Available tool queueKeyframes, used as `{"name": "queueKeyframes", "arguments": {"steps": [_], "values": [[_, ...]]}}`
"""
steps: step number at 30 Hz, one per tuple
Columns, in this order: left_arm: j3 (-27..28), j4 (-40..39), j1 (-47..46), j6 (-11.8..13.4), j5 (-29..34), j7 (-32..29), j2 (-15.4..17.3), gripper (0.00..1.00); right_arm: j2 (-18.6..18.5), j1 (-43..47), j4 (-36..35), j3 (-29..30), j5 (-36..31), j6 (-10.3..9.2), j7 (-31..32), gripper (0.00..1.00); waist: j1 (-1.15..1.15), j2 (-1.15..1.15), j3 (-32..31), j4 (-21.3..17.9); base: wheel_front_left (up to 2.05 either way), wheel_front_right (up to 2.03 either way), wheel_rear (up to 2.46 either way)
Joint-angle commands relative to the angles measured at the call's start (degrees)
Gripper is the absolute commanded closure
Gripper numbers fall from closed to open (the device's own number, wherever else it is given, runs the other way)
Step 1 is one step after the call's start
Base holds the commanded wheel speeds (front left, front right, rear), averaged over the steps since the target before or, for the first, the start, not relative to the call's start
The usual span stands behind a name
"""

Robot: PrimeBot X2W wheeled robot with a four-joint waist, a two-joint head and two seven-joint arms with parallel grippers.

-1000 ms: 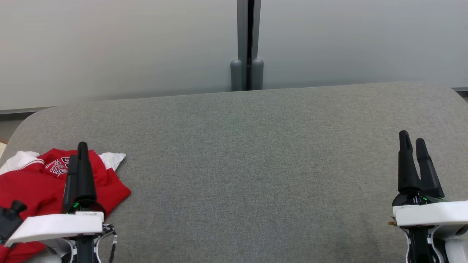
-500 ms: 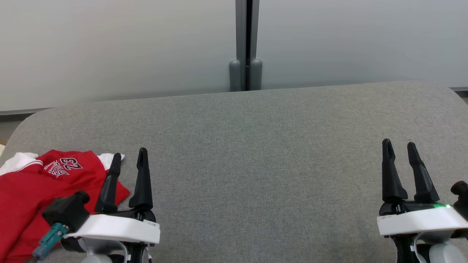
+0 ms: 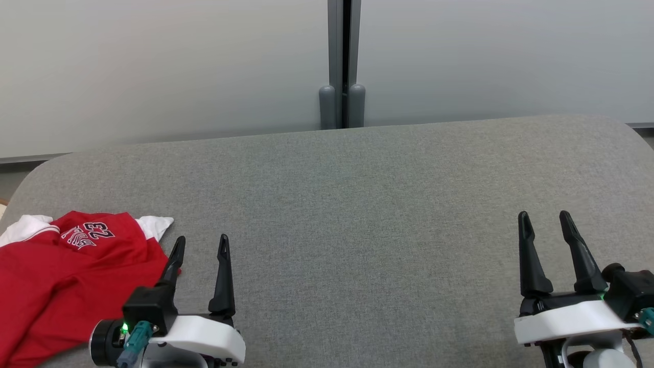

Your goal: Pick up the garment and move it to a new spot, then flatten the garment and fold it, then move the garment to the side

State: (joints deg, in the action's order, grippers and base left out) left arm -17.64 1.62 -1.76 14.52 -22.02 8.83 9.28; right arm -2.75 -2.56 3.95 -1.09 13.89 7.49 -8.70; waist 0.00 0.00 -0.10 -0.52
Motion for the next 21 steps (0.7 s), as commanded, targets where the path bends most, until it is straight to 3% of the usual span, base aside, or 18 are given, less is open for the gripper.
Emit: {"name": "queueKeyframes", "arguments": {"steps": [1, 21], "values": [[-1.08, 0.05, -1.62, 1.39, 1.67, 0.59, 1.04, 0.0, -0.09, -0.1, -0.28, -0.35, -1.88, 0.0, -0.74, 0.0, 0.0, 0.0, 0.01, -0.01, 0.0, 0.0, 0.0], [-10.74, 0.63, -3.94, 11.27, 8.92, 3.2, 4.74, 0.0, -0.14, 0.28, 0.06, -2.02, -9.76, 0.0, -3.34, 0.0, 0.0, 0.0, -0.01, 0.01, 0.0, 0.0, 0.0]]}}
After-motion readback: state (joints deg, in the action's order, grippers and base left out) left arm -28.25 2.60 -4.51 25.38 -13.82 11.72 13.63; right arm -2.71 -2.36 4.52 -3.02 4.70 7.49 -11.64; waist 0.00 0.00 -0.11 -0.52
